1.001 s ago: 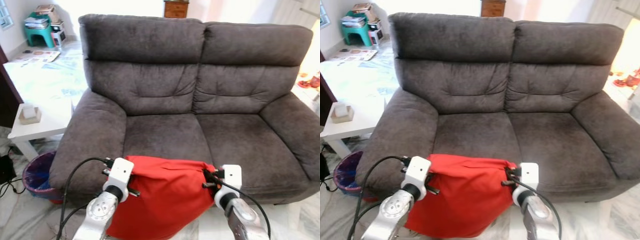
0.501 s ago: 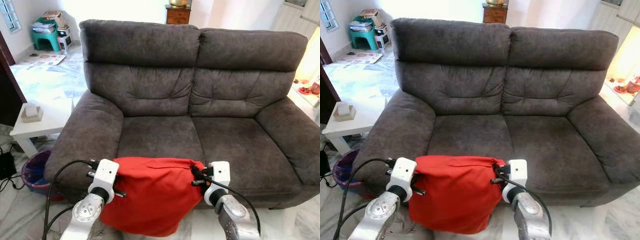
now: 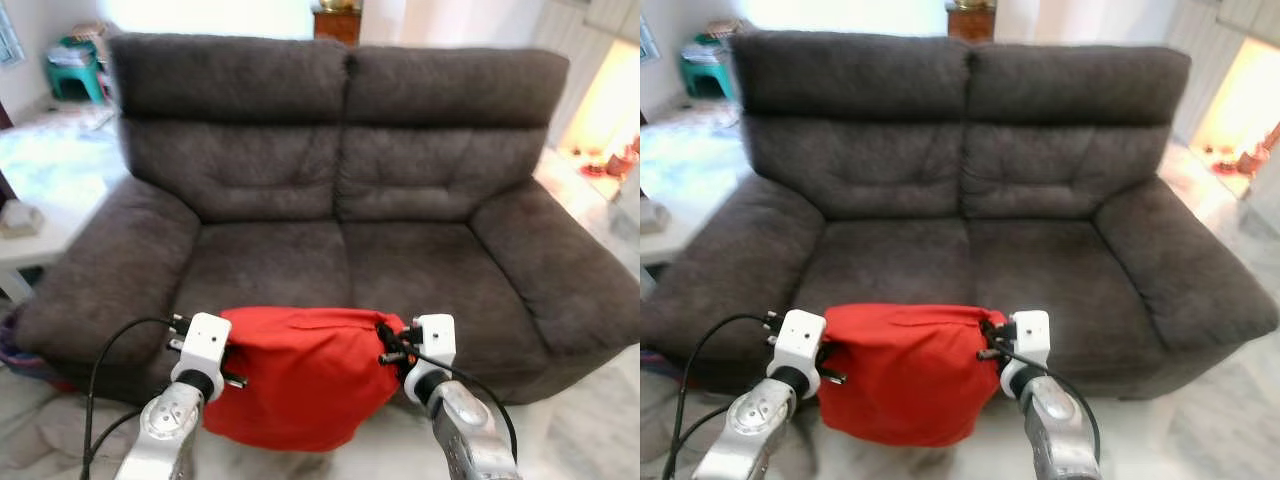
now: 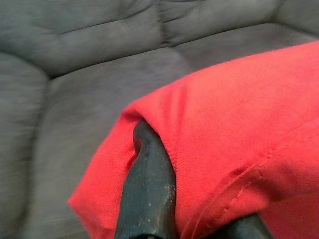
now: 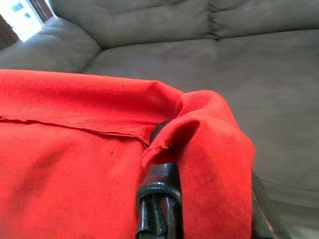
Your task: Move the pillow to the sofa from floor
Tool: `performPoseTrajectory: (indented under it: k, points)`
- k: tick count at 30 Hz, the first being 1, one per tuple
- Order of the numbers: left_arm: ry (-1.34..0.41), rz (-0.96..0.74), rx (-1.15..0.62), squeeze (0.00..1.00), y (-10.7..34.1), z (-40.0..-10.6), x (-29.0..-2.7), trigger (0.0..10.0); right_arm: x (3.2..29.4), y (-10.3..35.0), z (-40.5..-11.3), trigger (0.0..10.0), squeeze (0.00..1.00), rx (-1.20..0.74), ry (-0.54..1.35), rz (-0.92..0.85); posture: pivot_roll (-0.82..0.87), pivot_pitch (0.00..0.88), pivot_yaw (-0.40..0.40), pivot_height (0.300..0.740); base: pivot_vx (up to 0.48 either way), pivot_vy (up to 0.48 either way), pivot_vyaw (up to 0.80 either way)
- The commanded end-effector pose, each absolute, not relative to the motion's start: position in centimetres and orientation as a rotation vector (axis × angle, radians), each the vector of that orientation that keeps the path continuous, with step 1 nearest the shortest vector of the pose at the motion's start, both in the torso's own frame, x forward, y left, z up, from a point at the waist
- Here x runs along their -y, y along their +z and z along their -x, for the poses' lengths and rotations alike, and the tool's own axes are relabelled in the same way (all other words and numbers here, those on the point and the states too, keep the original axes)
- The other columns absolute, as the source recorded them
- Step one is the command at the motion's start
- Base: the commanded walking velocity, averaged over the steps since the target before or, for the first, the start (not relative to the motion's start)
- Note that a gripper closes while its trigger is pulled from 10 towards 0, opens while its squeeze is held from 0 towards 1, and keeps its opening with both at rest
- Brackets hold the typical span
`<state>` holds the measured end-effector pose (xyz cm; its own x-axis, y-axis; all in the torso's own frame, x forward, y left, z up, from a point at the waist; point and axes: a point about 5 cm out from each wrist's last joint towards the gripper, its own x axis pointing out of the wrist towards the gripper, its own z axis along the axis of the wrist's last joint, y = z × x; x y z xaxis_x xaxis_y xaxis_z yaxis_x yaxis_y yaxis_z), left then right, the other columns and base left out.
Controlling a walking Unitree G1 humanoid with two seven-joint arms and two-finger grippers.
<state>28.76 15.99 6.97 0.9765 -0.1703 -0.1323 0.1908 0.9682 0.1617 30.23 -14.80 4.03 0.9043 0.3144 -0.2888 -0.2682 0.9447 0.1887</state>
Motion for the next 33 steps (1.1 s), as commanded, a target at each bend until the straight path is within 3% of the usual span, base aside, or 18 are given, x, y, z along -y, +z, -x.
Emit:
performPoseTrajectory:
  k: [1, 22, 33]
  points:
    - [-0.146, -0.180, -0.036, 0.00, 8.72, -29.41, -17.06, 10.0, 14.68, 5.23, -31.04, 10.0, 0.00, -0.265, 0.291, -0.153, 0.09, 0.008, -0.033, 0.740, 0.000, -0.442, 0.00]
    - [-0.150, -0.196, -0.042, 0.00, 8.42, -29.24, -17.26, 10.0, 14.58, 5.50, -31.25, 10.0, 0.00, -0.249, 0.318, -0.147, 0.10, 0.002, -0.039, 0.740, 0.000, -0.447, 0.00]
    - [-0.162, -0.167, -0.018, 0.00, 8.57, -29.14, -16.84, 10.0, 14.42, 5.63, -31.39, 10.0, 0.00, -0.246, 0.328, -0.149, 0.10, 0.002, -0.041, 0.740, 0.000, 0.000, 0.00]
